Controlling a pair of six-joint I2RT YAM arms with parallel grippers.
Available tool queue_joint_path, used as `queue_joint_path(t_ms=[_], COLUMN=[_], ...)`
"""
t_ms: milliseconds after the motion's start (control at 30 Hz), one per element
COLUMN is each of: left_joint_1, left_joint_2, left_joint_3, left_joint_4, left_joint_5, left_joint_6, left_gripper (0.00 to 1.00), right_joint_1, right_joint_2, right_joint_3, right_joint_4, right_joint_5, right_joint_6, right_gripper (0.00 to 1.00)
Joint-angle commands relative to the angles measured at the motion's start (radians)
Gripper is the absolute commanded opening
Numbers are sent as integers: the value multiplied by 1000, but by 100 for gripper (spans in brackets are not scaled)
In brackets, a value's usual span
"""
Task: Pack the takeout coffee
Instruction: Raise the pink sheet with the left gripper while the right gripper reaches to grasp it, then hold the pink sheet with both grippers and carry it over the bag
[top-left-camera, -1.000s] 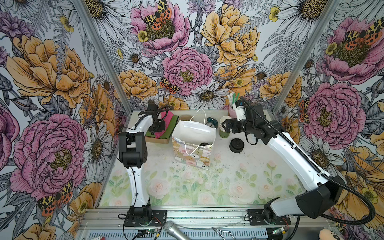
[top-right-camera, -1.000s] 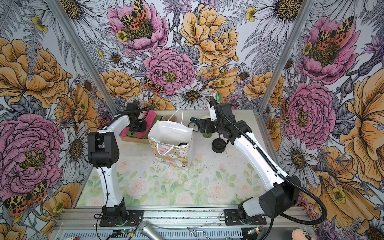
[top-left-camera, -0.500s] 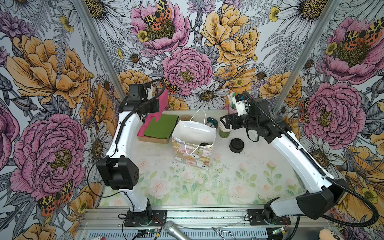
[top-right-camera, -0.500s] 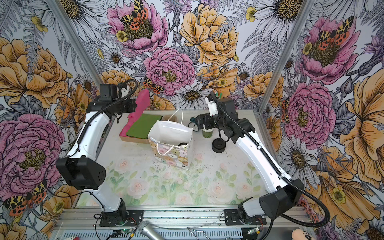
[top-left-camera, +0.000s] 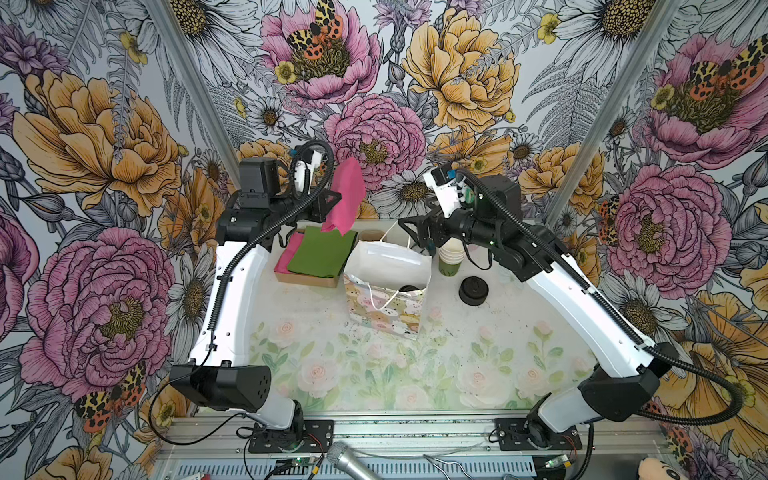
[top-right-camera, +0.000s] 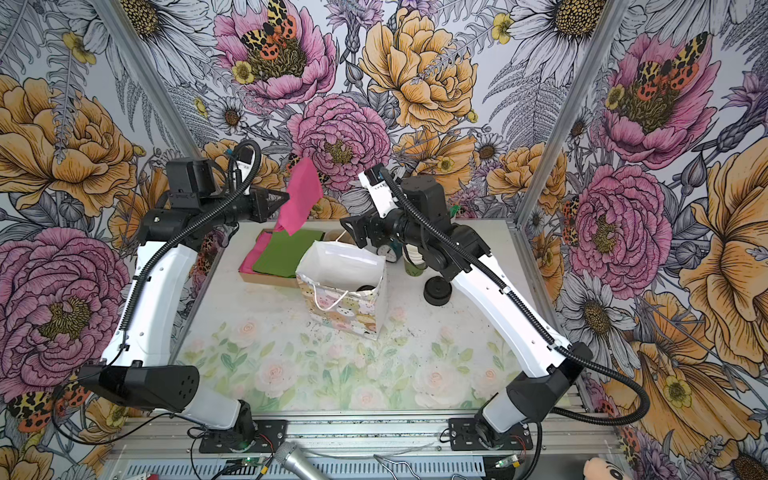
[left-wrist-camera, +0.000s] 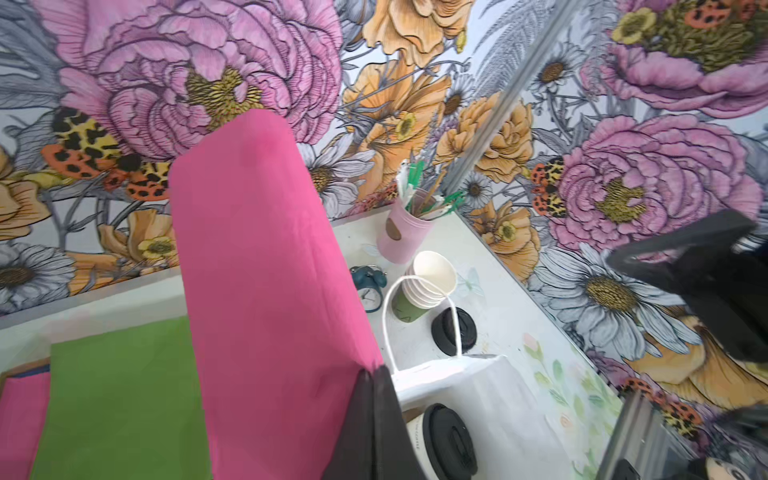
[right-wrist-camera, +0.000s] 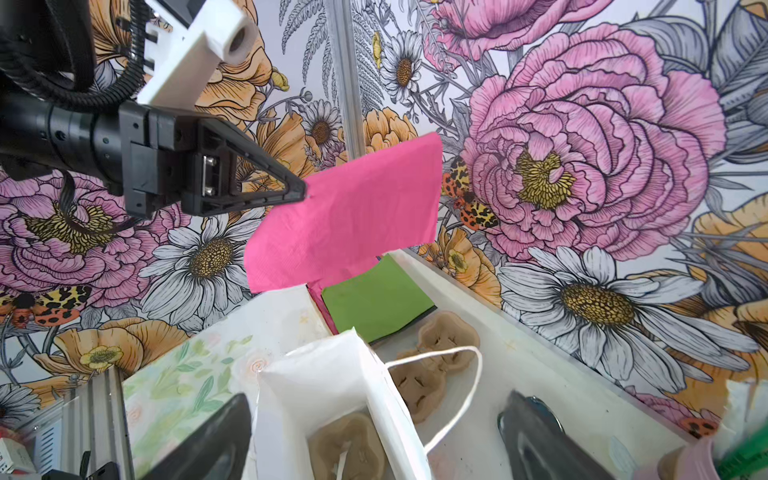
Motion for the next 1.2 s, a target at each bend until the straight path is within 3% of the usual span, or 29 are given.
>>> queue_joint_path(t_ms=[0,200,500,867,1033,1167], left_joint_1=[-29,-91,-133,-166,-166,-170], left_joint_2=[-31,-50,-64,-43,-36,-31], left_joint_3=[9,0,-14,1,-2,-3], left_joint_4=[9,9,9,8,9,9], left_joint_5=[122,215,322,442,478,491], left_joint_6=[29,69,115,111,111,108], left_gripper=[0,0,0,0,0,0], right_joint_1=[11,3,-38,-38,-38,-38], right_joint_2=[51,135,195,202,183,166], right_joint_3=[54,129,178,170,135,114], right_joint_4=[51,69,69,70,69,69], right_joint_5=[-32,-97,-351,-488,-527,-491], right_joint_6=[-62,-122,-95,-111,-121,-140], right_gripper=[95,96,97,95,84,63])
